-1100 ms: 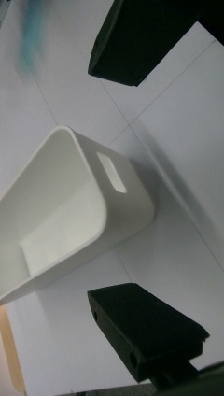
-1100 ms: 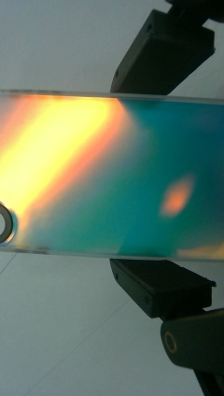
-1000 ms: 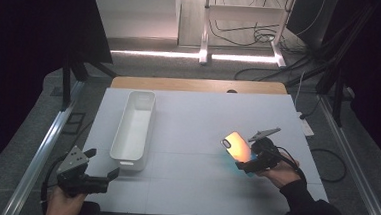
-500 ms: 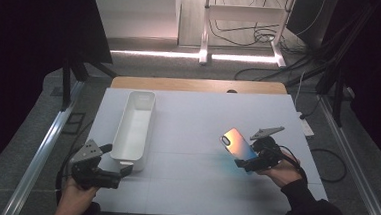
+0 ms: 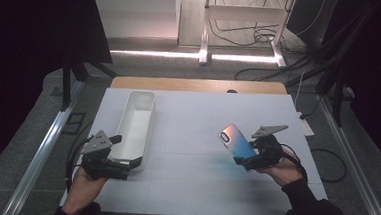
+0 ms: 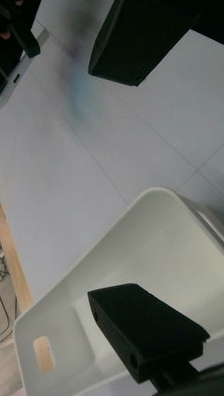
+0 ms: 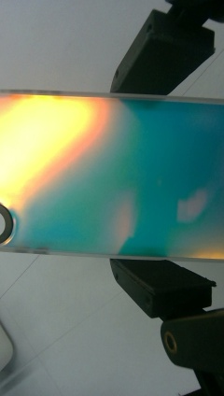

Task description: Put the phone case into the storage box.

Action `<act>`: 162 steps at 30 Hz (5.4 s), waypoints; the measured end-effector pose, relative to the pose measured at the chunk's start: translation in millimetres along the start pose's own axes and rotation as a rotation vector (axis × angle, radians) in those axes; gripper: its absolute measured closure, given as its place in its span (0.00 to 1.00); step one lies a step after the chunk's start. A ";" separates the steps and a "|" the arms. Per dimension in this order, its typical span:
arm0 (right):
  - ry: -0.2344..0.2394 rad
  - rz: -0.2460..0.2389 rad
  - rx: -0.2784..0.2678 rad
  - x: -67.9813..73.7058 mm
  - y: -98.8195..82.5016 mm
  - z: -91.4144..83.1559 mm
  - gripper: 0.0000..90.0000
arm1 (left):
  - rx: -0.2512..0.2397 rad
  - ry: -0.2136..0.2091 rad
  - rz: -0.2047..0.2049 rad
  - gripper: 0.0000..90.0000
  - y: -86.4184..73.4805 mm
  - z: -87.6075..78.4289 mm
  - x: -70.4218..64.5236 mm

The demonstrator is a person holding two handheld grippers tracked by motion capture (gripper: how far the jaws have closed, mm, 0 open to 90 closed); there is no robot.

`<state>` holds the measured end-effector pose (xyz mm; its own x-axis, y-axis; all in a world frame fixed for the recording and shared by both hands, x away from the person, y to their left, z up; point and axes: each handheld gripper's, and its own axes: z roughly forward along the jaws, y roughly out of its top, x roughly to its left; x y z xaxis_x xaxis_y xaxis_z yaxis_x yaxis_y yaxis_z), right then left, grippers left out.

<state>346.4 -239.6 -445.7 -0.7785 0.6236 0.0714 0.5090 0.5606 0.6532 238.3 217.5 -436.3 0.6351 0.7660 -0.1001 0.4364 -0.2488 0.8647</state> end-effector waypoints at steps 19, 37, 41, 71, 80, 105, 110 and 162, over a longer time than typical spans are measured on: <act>0.069 -0.027 -0.089 3.5 5.4 -9.9 0.19 | -0.019 -0.147 0.051 0.00 29.6 36.7 -3.7; 0.153 -0.091 -0.148 11.4 10.5 -13.9 0.19 | -0.027 -0.270 0.077 0.00 50.6 67.3 -7.6; 0.184 -0.118 -0.158 14.8 13.1 -13.8 0.19 | -0.026 -0.294 0.093 0.00 56.2 73.4 -6.2; 0.390 -0.207 -0.208 33.4 30.2 -5.8 0.19 | -0.058 -0.488 0.208 0.00 73.6 90.4 -20.4; 0.448 -0.225 -0.222 39.2 34.1 -1.9 0.19 | -0.070 -0.528 0.229 0.00 74.1 91.2 -25.0; 0.582 -0.321 -0.232 64.3 43.8 8.1 0.18 | -0.090 -0.677 0.272 0.00 75.0 98.5 -40.9; 0.605 -0.321 -0.242 66.3 44.3 9.0 0.18 | -0.114 -0.708 0.255 0.02 74.9 98.2 -41.4; 0.411 -0.361 -0.209 59.0 35.2 18.8 0.03 | 0.011 -0.542 0.217 0.19 78.0 97.6 -44.3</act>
<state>325.3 -172.9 -432.7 -0.9891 0.1265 0.0759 0.1338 0.5531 0.8223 306.4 106.3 -412.4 0.9449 0.2848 -0.1612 0.2644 -0.3742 0.8889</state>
